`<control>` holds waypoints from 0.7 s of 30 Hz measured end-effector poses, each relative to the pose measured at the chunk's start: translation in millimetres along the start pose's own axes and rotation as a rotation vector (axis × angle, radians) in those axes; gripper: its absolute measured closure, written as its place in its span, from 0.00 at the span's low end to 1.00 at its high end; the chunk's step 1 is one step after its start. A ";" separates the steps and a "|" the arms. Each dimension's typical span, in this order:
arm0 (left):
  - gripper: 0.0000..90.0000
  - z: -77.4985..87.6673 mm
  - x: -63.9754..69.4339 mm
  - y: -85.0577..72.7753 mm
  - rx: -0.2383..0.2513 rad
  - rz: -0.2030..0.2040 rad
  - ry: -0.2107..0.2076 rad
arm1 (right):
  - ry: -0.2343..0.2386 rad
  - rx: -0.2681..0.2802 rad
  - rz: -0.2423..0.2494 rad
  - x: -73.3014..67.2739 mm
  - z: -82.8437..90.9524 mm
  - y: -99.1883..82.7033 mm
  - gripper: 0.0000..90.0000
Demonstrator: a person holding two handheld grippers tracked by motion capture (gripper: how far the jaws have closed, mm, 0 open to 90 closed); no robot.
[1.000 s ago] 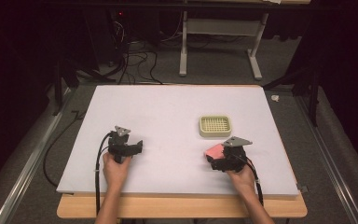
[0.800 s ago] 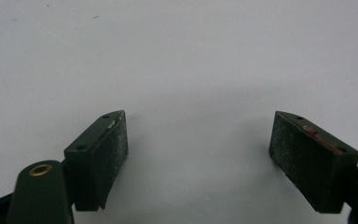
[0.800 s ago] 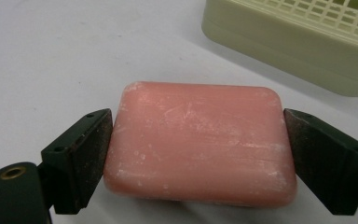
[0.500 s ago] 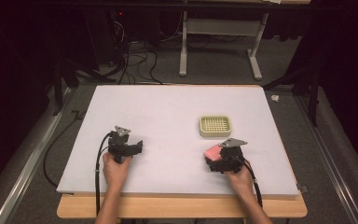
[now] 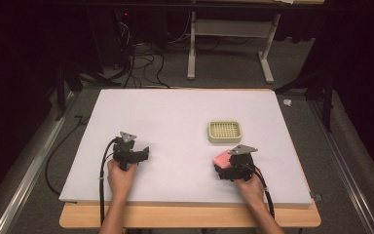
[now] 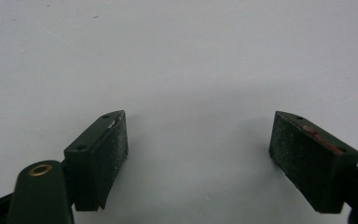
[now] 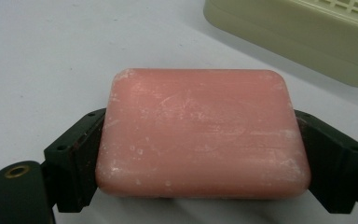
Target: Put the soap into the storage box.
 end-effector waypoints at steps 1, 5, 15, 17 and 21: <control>0.22 0.0 0.0 0.0 0.000 0.000 0.000 | -0.001 0.001 0.000 0.1 0.0 0.0 0.15; 0.22 0.0 0.0 0.0 0.000 0.000 0.001 | -0.003 0.001 0.000 0.0 0.2 -0.2 0.15; 0.22 -0.1 0.0 0.1 0.000 0.001 0.000 | -0.003 0.002 -0.010 1.3 0.6 0.4 0.15; 0.22 -0.1 0.0 0.1 0.000 0.001 0.000 | 0.015 0.004 -0.027 1.9 1.7 0.6 0.15; 0.22 -0.1 -0.1 0.1 0.000 0.003 -0.001 | 0.020 0.021 -0.038 3.5 5.1 1.5 0.15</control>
Point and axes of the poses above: each handheld gripper's, and its own axes: z roughly backward along the jaws, y roughly out of its top, x roughly to its right, the point moved 7 cm from there along -z, roughly forward along the jaws, and after that the axes turned 7 degrees about -x, right-handed, at the moved point
